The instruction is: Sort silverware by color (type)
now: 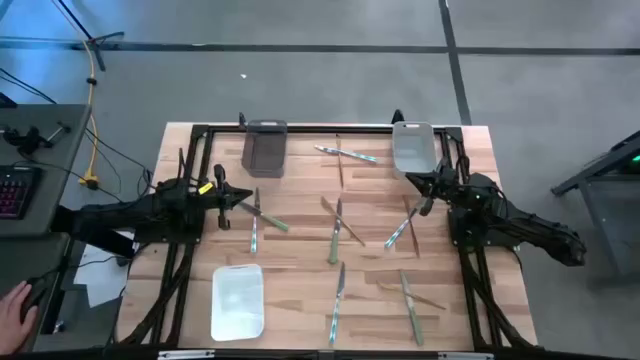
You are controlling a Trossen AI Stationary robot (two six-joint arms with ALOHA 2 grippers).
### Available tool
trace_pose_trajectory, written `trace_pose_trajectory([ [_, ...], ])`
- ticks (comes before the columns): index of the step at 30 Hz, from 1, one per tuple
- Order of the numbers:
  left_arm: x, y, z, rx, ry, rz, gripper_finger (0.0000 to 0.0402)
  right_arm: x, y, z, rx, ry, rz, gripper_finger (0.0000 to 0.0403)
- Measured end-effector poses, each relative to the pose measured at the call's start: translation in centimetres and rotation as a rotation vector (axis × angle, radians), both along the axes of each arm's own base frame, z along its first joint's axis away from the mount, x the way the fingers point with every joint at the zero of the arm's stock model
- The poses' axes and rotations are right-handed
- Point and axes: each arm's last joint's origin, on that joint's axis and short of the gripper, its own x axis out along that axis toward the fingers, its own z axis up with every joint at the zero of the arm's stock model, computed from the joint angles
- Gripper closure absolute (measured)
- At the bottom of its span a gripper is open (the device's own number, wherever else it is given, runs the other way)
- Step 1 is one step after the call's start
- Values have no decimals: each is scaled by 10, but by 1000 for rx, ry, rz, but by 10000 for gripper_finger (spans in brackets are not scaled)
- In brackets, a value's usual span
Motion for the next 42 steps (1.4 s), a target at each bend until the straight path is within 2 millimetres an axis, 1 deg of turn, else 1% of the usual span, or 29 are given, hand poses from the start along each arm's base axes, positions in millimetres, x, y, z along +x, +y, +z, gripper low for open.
trace_pose_trajectory([
  [42, 0, 0, 0, -1, 5, 0, 401, 0, 0, 0, -3, -5, -1, 402],
])
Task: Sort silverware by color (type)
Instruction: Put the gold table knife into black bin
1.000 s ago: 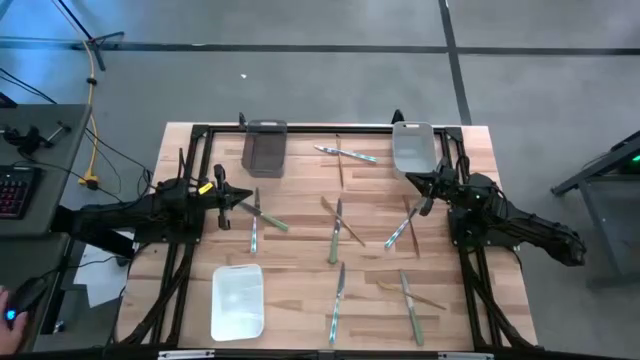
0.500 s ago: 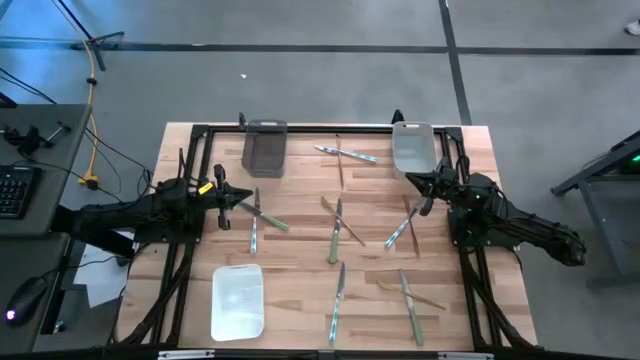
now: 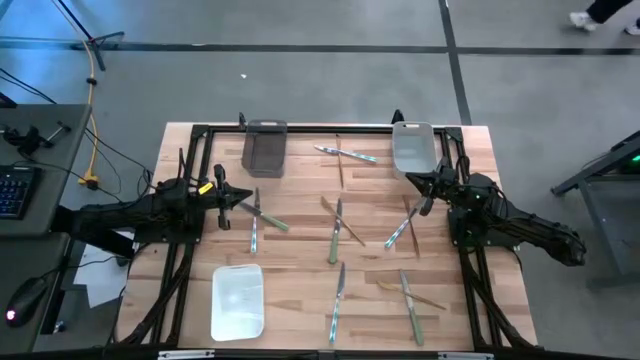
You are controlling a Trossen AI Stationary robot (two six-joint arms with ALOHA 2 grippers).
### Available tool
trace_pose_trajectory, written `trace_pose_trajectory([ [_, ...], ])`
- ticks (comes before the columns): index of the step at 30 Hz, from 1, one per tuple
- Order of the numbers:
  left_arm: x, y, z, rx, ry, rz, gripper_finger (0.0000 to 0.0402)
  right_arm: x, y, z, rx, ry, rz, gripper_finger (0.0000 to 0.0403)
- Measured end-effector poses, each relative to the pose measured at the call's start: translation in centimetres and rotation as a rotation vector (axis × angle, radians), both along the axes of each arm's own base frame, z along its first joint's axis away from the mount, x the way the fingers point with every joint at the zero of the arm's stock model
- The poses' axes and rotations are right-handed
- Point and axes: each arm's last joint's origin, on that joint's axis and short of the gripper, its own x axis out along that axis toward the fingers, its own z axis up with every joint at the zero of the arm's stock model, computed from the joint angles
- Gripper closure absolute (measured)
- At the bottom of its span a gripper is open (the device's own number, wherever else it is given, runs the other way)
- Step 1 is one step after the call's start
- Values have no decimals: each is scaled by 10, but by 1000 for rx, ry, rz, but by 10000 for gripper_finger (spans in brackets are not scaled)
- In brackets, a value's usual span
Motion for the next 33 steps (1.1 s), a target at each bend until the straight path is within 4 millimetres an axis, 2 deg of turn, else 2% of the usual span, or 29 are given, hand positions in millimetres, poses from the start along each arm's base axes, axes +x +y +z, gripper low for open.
trace_pose_trajectory([
  [6, 0, 0, 0, -1, 4, 0, 401, 0, 0, 3, -64, -8, -18, 402],
  [16, 0, 0, 0, -1, 4, 0, 401, -4, 3, 35, -46, -380, 55, 402],
  [22, 0, 0, 0, -1, 4, 0, 401, 8, 3, 27, 0, -285, 106, 402],
  [33, 0, 0, 0, -1, 4, 0, 401, 48, 10, 14, 108, -83, 106, 402],
])
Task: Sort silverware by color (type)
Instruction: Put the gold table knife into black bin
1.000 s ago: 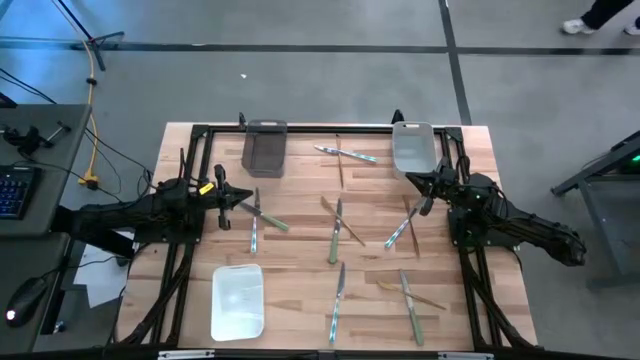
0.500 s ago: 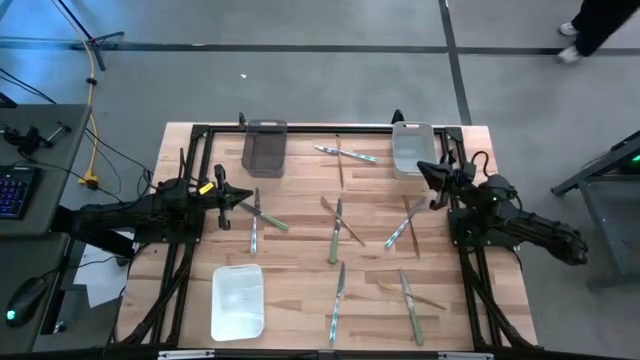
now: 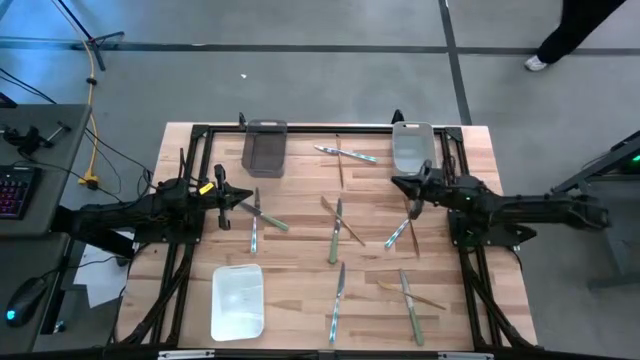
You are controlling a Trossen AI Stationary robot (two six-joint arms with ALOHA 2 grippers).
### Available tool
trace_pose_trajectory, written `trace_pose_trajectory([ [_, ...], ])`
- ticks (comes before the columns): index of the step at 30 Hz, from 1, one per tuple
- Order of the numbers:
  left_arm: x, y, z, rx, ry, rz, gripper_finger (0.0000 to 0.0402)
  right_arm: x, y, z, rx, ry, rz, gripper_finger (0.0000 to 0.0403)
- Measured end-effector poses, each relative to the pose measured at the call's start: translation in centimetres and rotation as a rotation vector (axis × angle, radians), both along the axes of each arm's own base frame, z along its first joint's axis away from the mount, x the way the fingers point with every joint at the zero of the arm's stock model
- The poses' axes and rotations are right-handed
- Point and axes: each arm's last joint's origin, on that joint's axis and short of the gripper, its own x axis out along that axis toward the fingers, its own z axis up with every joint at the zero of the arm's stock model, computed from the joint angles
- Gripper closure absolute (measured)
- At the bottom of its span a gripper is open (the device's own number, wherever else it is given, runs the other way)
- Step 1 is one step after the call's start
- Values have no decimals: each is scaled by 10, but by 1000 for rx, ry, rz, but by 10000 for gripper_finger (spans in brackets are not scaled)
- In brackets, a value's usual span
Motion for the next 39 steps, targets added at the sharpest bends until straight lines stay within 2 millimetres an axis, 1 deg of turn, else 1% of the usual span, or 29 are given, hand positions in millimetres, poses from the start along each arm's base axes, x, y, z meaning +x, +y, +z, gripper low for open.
trace_pose_trajectory([
  [4, 0, 0, 0, 0, 0, 0, 401, 22, 2, 2, 42, 103, 17, 402],
  [8, 0, 0, 0, 0, 0, 0, 401, 50, 6, 2, 82, 222, 42, 395],
  [11, 0, 0, 0, 0, 0, 0, 401, 74, 10, -1, 113, 338, 31, 367],
  [17, 0, 0, 0, 0, 0, 0, 401, 120, 18, -10, 228, 602, -35, 285],
  [20, 0, 0, 0, 0, 0, 0, 401, 137, 22, -15, 286, 725, -61, 257],
  [22, 0, 0, 0, 0, 0, 0, 401, 148, 25, -19, 320, 793, -62, 247],
  [26, 0, 0, 0, 0, 0, 0, 401, 167, 31, -22, 371, 900, -32, 243],
  [31, 0, 0, 0, 0, 0, 0, 401, 185, 35, -28, 378, 1001, -32, 251],
  [36, 0, 0, 0, 0, 0, 0, 401, 199, 35, -35, 381, 1034, -22, 264],
  [39, 0, 0, 0, 0, 0, 0, 401, 204, 35, -41, 392, 1050, -15, 269],
])
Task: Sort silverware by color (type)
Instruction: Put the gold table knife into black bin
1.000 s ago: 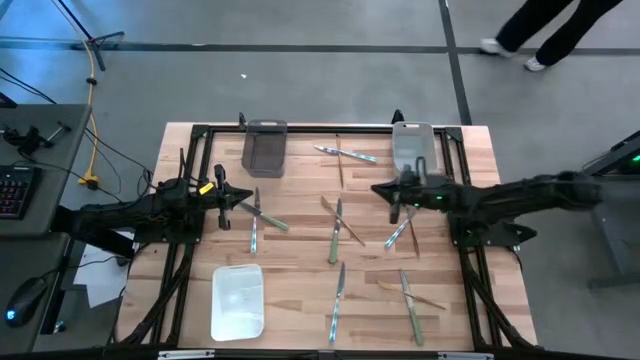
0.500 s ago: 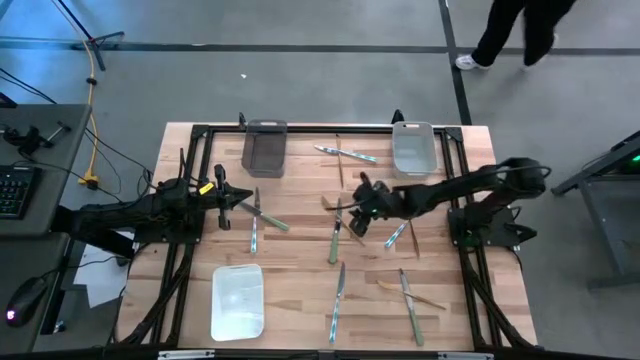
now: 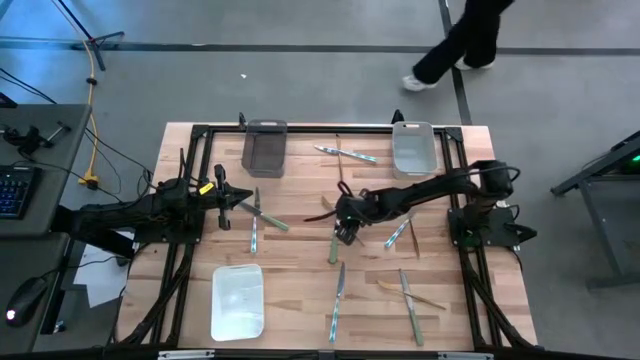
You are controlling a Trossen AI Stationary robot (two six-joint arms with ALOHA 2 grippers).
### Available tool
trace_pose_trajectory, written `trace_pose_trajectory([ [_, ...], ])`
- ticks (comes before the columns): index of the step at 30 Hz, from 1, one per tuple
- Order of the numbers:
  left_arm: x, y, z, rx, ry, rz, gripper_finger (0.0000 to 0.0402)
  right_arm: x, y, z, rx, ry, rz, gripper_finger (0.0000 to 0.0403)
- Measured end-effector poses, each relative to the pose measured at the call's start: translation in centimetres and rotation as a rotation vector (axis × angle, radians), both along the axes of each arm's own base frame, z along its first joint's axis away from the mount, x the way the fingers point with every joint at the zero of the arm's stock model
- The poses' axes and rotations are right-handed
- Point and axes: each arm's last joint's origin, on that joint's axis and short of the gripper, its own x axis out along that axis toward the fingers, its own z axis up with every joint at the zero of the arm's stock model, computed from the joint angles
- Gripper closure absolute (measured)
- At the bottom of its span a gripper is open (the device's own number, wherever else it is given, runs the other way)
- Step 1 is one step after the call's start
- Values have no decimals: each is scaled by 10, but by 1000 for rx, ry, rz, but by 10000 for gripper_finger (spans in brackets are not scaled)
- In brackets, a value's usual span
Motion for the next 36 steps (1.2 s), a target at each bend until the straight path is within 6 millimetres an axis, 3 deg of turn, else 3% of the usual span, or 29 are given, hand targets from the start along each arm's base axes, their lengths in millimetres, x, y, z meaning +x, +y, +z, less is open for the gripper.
trace_pose_trajectory([
  [7, 0, 0, 0, 0, 0, 0, 401, 5, 0, -11, 8, 29, 1, 271],
  [22, 0, 0, 0, 0, 0, 0, 401, 3, -8, -13, 49, 57, -22, 275],
  [36, 0, 0, 0, 2, -4, 1, 401, 1, -24, -14, 95, 83, 45, 377],
])
